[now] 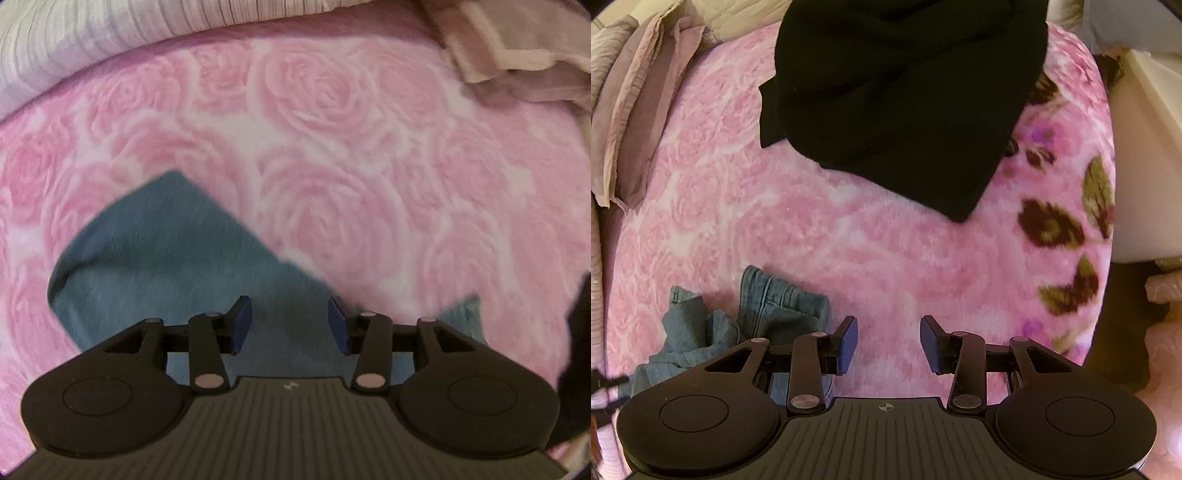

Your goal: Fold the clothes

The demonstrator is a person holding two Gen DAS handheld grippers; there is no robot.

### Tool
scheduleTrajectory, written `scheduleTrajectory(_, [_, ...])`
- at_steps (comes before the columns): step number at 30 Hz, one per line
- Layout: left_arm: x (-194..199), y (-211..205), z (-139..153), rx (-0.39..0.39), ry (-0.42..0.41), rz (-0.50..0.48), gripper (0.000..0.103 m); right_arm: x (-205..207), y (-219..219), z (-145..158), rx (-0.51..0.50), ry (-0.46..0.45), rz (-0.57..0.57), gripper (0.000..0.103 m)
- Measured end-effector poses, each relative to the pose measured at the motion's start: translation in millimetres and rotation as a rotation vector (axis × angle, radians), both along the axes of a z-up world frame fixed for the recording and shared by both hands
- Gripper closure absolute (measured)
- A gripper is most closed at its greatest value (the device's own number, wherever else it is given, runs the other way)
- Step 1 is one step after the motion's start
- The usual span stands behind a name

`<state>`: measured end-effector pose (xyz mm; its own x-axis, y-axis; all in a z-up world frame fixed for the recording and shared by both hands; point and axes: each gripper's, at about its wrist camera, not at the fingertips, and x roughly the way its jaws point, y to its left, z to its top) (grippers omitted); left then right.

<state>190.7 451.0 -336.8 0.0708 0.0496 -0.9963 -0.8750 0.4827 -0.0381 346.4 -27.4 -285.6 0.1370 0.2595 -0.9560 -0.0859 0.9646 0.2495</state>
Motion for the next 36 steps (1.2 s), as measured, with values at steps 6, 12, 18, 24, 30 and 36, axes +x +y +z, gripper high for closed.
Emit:
scheduleTrajectory(6, [28.1, 5.5, -40.6, -0.053, 0.171, -0.062, 0.061, 4.4, -3.6, -7.1, 0.0, 0.017, -0.016, 0.061])
scheduleTrajectory(12, [13.3, 16.3, -26.1, -0.075, 0.075, 0.04, 0.077, -1.1, 4.8, -12.3, 0.012, 0.036, 0.013, 0.061])
scheduleTrajectory(18, [31.8, 9.8, -52.4, -0.085, 0.207, -0.038, 0.046, -8.9, 19.8, -12.9, 0.024, 0.026, 0.069, 0.061])
scheduleTrajectory(24, [-3.2, -11.7, -16.4, -0.033, 0.057, -0.095, 0.095, -9.5, 18.2, -17.1, 0.031, 0.049, 0.058, 0.061])
scheduleTrajectory(30, [-172.0, -55.1, 101.8, 0.091, -0.253, 0.068, 0.097, -7.8, 21.2, -12.6, 0.049, 0.067, 0.057, 0.061])
scheduleTrajectory(36, [-381.3, -130.9, 166.1, 0.171, -0.235, 0.445, 0.096, -19.4, 30.9, -6.9, 0.043, 0.109, 0.123, 0.061])
